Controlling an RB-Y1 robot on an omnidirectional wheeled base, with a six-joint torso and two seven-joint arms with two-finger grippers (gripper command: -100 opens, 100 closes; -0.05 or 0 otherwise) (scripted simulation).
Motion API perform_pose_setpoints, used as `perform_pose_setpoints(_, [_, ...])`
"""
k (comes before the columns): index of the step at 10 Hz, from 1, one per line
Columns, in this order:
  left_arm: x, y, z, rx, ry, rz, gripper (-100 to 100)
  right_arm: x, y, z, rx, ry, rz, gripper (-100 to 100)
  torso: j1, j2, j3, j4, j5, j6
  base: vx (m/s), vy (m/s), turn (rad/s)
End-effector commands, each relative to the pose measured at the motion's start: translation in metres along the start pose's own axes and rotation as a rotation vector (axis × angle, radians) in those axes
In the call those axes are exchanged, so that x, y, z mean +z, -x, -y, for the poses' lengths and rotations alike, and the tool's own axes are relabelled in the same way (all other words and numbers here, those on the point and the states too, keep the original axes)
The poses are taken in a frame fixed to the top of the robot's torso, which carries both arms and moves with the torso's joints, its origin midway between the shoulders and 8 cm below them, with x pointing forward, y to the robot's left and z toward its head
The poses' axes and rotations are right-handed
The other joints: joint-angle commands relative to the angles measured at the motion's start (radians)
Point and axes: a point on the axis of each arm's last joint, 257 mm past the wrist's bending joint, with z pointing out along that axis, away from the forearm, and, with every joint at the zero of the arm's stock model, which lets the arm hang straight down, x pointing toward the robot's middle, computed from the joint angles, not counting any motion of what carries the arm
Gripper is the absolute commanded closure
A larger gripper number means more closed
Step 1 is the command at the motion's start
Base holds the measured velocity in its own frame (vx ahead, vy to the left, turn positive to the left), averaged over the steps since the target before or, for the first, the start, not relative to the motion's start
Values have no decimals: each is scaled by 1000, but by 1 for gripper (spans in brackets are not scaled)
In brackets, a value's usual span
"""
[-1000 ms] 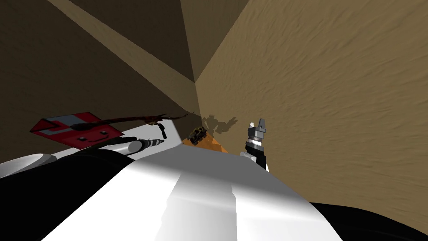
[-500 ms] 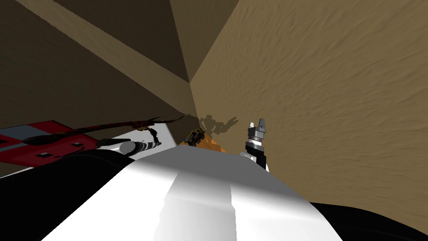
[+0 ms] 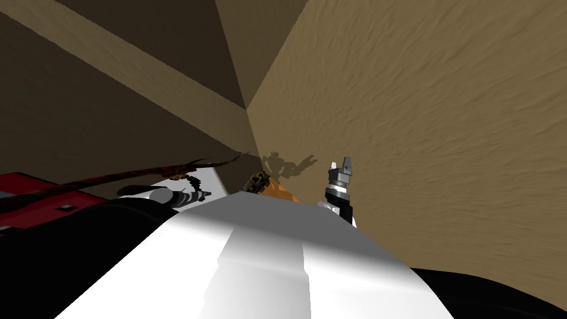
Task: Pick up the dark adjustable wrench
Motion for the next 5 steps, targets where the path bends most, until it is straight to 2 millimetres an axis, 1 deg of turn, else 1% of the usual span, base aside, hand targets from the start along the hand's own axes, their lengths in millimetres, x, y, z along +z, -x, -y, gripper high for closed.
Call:
perform_pose_setpoints(1, [-2, 9, 4, -33, 0, 37, -100, 0, 0, 0, 0, 0, 0, 0, 0, 0, 0, 0, 0, 0, 79, 54, -56])
perform_pose_setpoints(2, [-5, 16, 11, -88, -3, 67, -100, 0, 0, 0, 0, 0, 0, 0, 0, 0, 0, 0, 0, -1, 70, 64, -102])
perform_pose_setpoints(3, [-6, 20, 11, -88, -3, 80, -100, 0, 0, 0, 0, 0, 0, 0, 1, 1, 0, 0, 0, 0, 59, 55, -52])
perform_pose_setpoints(4, [-10, 28, 17, -137, -7, 114, -100, 0, 0, 0, 0, 0, 0, 0, 0, 2, 1, 0, 0, -1, 71, 63, -83])
perform_pose_setpoints(5, [-10, 29, 17, -137, -7, 118, -100, 0, 0, 0, 0, 0, 0, 0, 1, 1, 1, 0, 0, 0, 59, 67, -46])
